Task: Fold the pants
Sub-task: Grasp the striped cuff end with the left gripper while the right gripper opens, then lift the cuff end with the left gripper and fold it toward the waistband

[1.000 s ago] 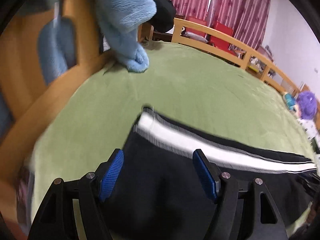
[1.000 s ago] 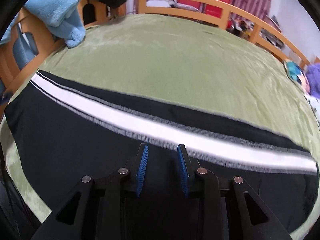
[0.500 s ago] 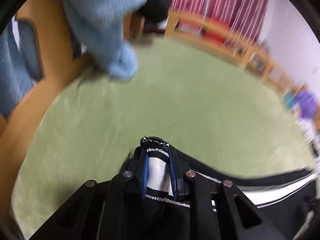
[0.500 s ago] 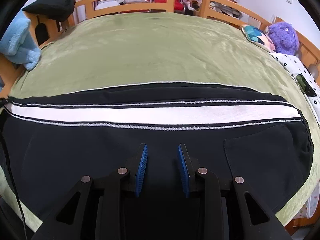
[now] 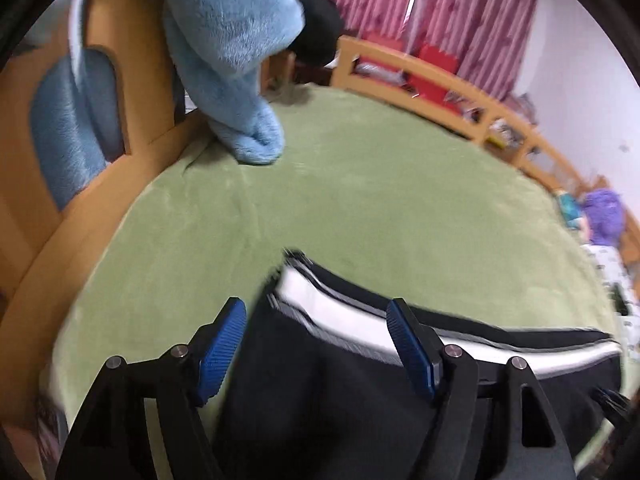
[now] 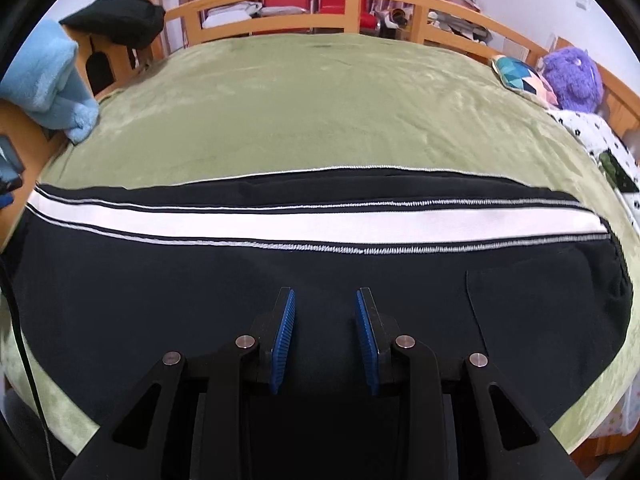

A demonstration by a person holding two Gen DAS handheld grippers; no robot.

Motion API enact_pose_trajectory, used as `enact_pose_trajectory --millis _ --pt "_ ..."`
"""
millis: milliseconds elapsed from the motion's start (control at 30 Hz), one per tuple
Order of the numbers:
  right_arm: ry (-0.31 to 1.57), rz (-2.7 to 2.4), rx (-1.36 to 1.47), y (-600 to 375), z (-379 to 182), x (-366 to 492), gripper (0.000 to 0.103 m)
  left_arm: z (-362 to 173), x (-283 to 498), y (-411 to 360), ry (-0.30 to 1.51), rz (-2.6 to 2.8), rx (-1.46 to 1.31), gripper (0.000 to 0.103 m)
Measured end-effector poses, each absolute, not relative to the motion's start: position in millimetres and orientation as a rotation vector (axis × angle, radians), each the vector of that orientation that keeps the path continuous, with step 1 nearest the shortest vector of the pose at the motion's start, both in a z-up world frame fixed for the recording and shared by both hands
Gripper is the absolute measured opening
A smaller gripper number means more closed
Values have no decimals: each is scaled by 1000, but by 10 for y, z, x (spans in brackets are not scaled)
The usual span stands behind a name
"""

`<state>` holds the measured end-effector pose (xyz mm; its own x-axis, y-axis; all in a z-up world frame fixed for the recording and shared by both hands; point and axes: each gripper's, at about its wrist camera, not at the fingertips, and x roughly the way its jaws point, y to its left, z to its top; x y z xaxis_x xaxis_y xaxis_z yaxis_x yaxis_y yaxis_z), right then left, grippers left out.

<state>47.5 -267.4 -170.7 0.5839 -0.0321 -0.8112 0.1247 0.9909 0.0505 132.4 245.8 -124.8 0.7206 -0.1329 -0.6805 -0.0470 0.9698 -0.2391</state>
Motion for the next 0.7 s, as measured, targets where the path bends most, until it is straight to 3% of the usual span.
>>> enact_pose_trajectory --millis 200,233,300,400,600,700 --pt "955 -83 162 -2617 -1765 280 31 -1648 414 2303 818 -102 -402 71" --pt "958 -80 170 -2600 -1773 240 31 -1741 319 2356 813 -42 -443 63" --pt "963 -79 173 -2583 -1782 173 31 -1942 143 2534 780 59 -581 61" --pt "975 -88 172 -2571 -1787 91 31 -2217 138 2750 787 83 -734 60" --pt "984 -127 187 -2635 -1785 -17 31 -2364 496 2883 768 128 -755 58" --pt "1001 -148 220 -2682 -1842 -31 31 -2417 650 2981 781 189 -767 25"
